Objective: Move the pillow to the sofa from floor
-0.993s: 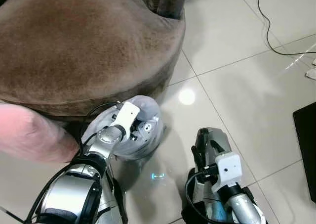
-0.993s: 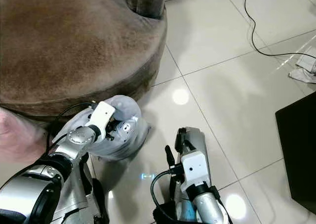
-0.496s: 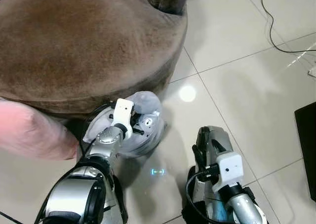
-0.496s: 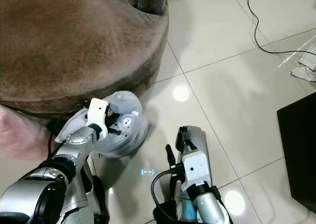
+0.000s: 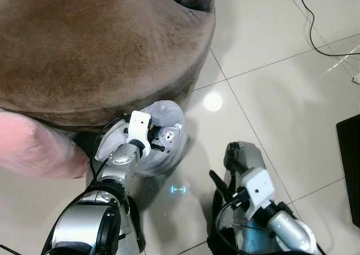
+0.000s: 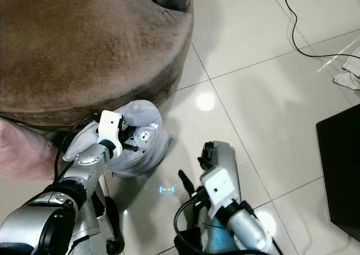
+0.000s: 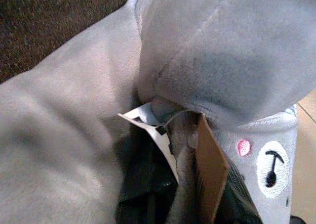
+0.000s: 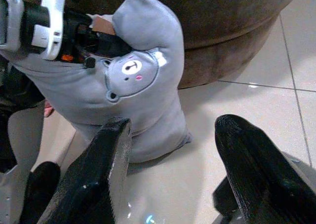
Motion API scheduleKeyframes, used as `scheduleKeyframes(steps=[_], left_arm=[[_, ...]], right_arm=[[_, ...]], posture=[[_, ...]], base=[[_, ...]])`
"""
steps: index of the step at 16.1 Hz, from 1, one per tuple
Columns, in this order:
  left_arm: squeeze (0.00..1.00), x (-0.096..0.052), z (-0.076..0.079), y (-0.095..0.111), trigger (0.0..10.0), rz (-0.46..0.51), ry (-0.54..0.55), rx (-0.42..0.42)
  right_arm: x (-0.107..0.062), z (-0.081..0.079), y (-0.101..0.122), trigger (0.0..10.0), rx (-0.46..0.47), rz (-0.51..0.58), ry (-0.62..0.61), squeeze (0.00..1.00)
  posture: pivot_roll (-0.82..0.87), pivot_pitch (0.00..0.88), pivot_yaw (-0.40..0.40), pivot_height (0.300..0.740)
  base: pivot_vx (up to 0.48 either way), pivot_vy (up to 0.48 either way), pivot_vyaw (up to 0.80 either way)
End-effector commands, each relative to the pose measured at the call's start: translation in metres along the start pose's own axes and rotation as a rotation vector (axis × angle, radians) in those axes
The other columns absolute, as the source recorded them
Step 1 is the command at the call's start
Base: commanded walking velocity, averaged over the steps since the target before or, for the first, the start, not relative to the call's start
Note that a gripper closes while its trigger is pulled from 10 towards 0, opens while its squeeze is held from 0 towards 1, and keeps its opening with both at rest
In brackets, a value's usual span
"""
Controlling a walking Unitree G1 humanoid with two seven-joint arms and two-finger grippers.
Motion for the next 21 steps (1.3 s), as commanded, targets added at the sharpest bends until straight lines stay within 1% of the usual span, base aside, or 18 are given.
scheduleKeyframes(steps=[1, 3, 4, 5, 7, 11, 13, 14, 15, 16, 17, 18, 19, 20, 21], left_arm=[[0.00, -0.006, 0.002, -0.021, 0.0, -0.053, 0.015, -0.033], [0.00, -0.003, 0.002, -0.007, 0.0, 0.004, 0.015, -0.032], [0.00, -0.001, 0.004, 0.005, 0.0, 0.057, 0.008, -0.030], [0.00, 0.002, 0.009, 0.024, 0.0, 0.143, -0.007, -0.027], [0.00, 0.003, 0.007, 0.044, 0.0, 0.227, -0.001, -0.035], [0.00, 0.003, 0.004, 0.074, 0.0, 0.341, 0.005, -0.024], [0.00, 0.003, 0.006, 0.086, 0.0, 0.386, -0.006, -0.008], [0.00, 0.002, 0.008, 0.101, 0.0, 0.438, -0.013, 0.007], [0.00, 0.001, 0.009, 0.108, 0.0, 0.462, -0.017, 0.021], [0.00, 0.001, 0.009, 0.111, 0.0, 0.472, -0.018, 0.030], [0.00, -0.001, 0.012, 0.128, 0.0, 0.527, -0.029, 0.052], [0.00, -0.002, 0.013, 0.132, 0.0, 0.544, -0.036, 0.058], [0.00, -0.005, 0.015, 0.144, 0.0, 0.582, -0.040, 0.068], [0.00, -0.006, 0.015, 0.147, 0.0, 0.595, -0.042, 0.067], [0.00, -0.008, 0.016, 0.158, 0.0, 0.630, -0.044, 0.074]], right_arm=[[-0.004, 0.001, -0.011, 10.0, 0.029, -0.050, 0.002, 0.00], [-0.004, -0.002, -0.012, 10.0, 0.034, -0.055, 0.013, 0.00], [-0.003, -0.003, -0.013, 10.0, 0.039, -0.059, 0.025, 0.00], [-0.002, -0.004, -0.012, 10.0, 0.043, -0.058, 0.041, 0.00], [0.000, -0.001, -0.011, 10.0, 0.042, -0.059, 0.048, 0.00], [0.002, -0.001, -0.012, 10.0, 0.042, -0.059, 0.049, 0.00], [0.004, -0.001, -0.012, 10.0, 0.042, -0.057, 0.045, 0.00], [0.005, 0.000, -0.012, 10.0, 0.043, -0.054, 0.038, 0.00], [0.006, 0.001, -0.012, 10.0, 0.044, -0.053, 0.037, 0.00], [0.006, 0.001, -0.012, 10.0, 0.045, -0.053, 0.036, 0.00], [0.007, 0.000, -0.012, 10.0, 0.047, -0.052, 0.038, 0.00], [0.007, 0.000, -0.012, 10.0, 0.048, -0.052, 0.038, 0.00], [0.008, 0.000, -0.012, 10.0, 0.049, -0.051, 0.038, 0.00], [0.008, 0.000, -0.012, 10.0, 0.050, -0.052, 0.038, 0.00], [0.008, -0.001, -0.012, 10.0, 0.050, -0.052, 0.038, 0.00]], posture=[[-0.09, 0.364, -0.047, 0.439], [-0.08, 0.361, -0.050, 0.439], [-0.08, 0.356, -0.052, 0.439], [-0.07, 0.352, -0.055, 0.439], [-0.07, 0.348, -0.058, 0.439], [-0.06, 0.341, -0.064, 0.439], [-0.06, 0.338, -0.065, 0.439], [-0.06, 0.335, -0.066, 0.439], [-0.06, 0.332, -0.069, 0.439], [-0.06, 0.332, -0.069, 0.439], [-0.06, 0.331, -0.069, 0.439], [-0.06, 0.330, -0.071, 0.439], [-0.06, 0.330, -0.071, 0.439], [-0.06, 0.330, -0.071, 0.439], [-0.05, 0.328, -0.072, 0.439]], base=[[0.000, 0.000, 0.00], [0.000, 0.000, 0.00], [0.000, 0.000, 0.00], [0.000, 0.000, 0.00], [0.000, 0.000, 0.00], [0.000, 0.000, 0.00], [0.000, 0.000, 0.00], [0.000, 0.000, 0.00], [0.000, 0.000, 0.00], [0.000, 0.000, 0.00], [0.000, 0.000, 0.00], [0.000, 0.000, 0.00], [0.000, 0.000, 0.00], [0.000, 0.000, 0.00], [0.000, 0.000, 0.00]])
Point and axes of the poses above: a point about 5 cm out from each wrist's last joint towards the gripper, its own x axis pointing out of the wrist towards the gripper, its own y axis along the axis of the wrist's last joint, z = x × y, the point moved 6 cm from there along x, pointing out of the wrist towards the gripper, and after that the axes turned 11 degrees about x, right-handed, at the moved point
